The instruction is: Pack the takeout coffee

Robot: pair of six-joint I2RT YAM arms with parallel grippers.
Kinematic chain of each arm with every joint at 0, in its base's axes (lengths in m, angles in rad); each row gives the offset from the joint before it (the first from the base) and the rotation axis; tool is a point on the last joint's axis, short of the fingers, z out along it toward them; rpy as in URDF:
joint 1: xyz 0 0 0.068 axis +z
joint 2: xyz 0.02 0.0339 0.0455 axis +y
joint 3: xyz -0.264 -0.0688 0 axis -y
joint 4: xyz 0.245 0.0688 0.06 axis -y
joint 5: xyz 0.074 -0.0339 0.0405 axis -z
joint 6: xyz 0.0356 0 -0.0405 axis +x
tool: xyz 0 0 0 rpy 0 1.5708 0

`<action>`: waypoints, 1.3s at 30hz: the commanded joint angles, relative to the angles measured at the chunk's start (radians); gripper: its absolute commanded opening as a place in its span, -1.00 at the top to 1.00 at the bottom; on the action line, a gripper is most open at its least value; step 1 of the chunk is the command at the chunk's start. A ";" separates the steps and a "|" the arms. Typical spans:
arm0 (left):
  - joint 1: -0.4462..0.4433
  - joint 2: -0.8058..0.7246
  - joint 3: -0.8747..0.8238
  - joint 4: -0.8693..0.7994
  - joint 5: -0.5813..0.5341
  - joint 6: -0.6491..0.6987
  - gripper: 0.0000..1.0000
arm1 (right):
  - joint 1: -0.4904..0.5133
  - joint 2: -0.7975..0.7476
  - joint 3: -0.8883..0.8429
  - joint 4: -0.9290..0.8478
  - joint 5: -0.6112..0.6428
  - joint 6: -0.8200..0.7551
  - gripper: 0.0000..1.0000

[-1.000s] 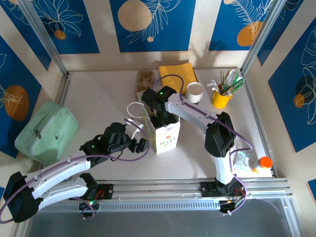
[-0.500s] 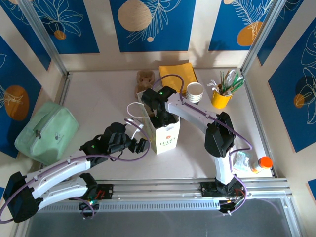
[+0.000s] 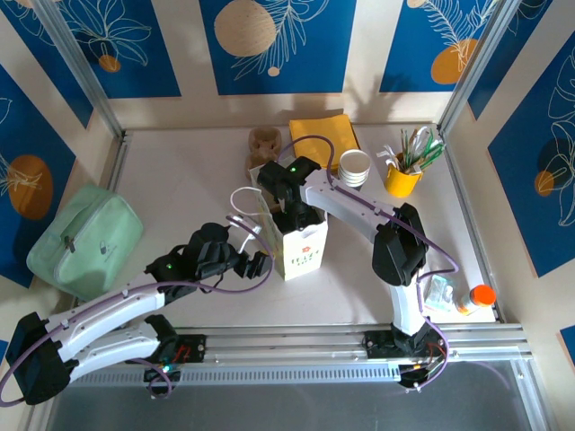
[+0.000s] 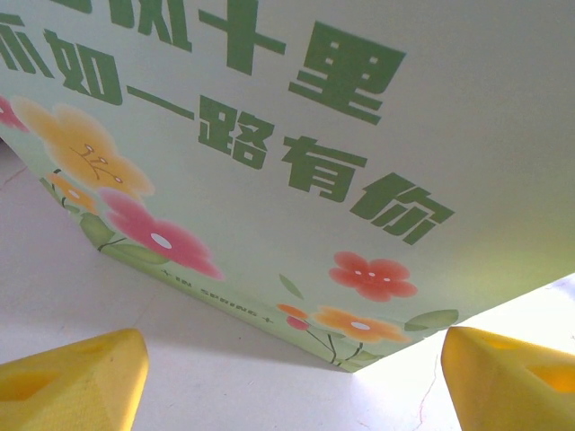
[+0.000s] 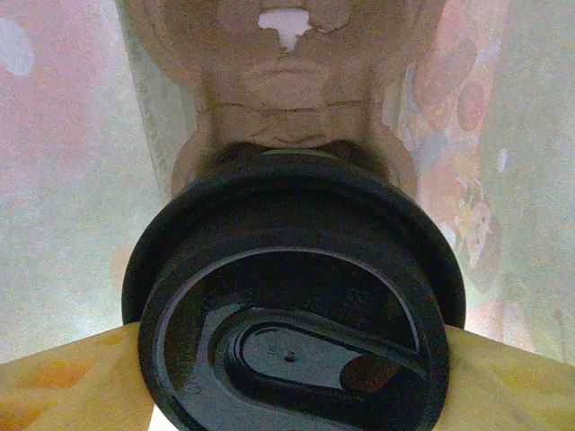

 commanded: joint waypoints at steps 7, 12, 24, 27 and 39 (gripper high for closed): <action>-0.007 0.001 0.037 -0.014 -0.010 0.017 -0.70 | 0.000 0.066 -0.003 0.008 -0.021 -0.013 -0.42; -0.007 -0.004 0.032 -0.017 -0.011 0.017 -0.70 | -0.001 0.057 0.007 0.001 -0.011 -0.013 -0.47; -0.007 -0.035 0.023 -0.036 -0.024 0.013 -0.70 | 0.003 0.023 0.024 -0.008 -0.010 -0.016 -0.67; -0.007 -0.041 0.018 -0.040 -0.027 0.012 -0.70 | 0.006 0.018 0.038 -0.017 0.000 -0.018 -0.69; -0.007 -0.053 0.014 -0.045 -0.034 0.013 -0.70 | 0.010 -0.010 0.064 -0.033 0.013 -0.014 -0.71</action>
